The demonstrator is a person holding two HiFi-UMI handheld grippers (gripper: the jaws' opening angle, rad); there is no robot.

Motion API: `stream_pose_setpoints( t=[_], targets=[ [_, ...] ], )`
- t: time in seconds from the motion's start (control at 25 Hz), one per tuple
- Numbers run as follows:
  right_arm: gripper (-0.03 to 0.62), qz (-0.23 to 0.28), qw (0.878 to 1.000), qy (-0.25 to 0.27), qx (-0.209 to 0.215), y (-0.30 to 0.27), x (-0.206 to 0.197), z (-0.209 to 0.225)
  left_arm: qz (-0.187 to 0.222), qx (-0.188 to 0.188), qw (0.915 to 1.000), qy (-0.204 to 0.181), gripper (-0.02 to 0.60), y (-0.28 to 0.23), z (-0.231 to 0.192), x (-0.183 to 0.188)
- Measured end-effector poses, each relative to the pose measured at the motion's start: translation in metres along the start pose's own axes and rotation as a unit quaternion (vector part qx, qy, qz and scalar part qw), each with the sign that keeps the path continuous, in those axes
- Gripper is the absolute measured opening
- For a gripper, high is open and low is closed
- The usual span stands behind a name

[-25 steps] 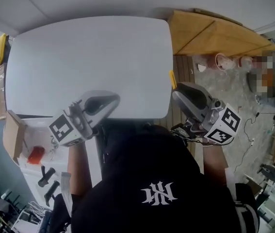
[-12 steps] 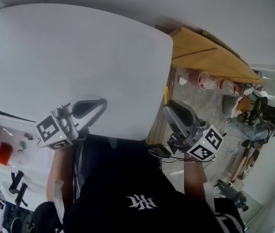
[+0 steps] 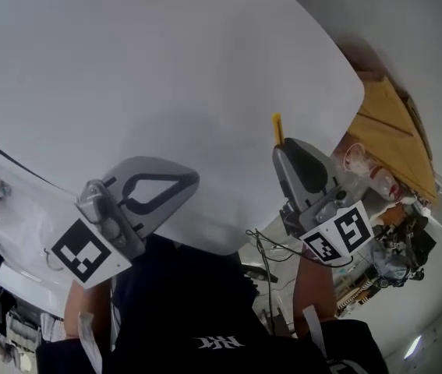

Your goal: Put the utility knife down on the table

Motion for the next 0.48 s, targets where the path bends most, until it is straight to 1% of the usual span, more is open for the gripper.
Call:
stream_pose_setpoints(
  t=[0.16, 0.28, 0.36, 0.48],
  targets=[
    [0.054, -0.053, 0.998, 0.032, 0.005, -0.036, -0.021, 0.005, -0.024, 0.022, 0.9994, -0.010, 0.005, -0.014, -0.020, -0.013],
    [0.054, -0.091, 0.994, 0.053, 0.000, -0.055, -0.034, 0.002, -0.051, 0.041, 0.9975, -0.028, 0.005, -0.023, -0.032, -0.021],
    [0.054, -0.116, 0.990, 0.074, -0.007, -0.064, -0.043, -0.002, -0.067, 0.047, 0.9961, -0.034, 0.005, -0.023, -0.036, -0.027],
    [0.054, -0.147, 0.985, 0.089, -0.018, -0.071, -0.053, -0.004, -0.074, 0.048, 0.9955, -0.035, 0.005, -0.025, -0.038, -0.032]
  ],
)
Point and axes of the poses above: the fingertips, and each gripper's own axes: y backward along the fingers, z to its right, x out of its top, the point moved 2 cm from there along y, backward along the fingers, and after that the axes turned 2 degrees about y, right-handed, at the moved point
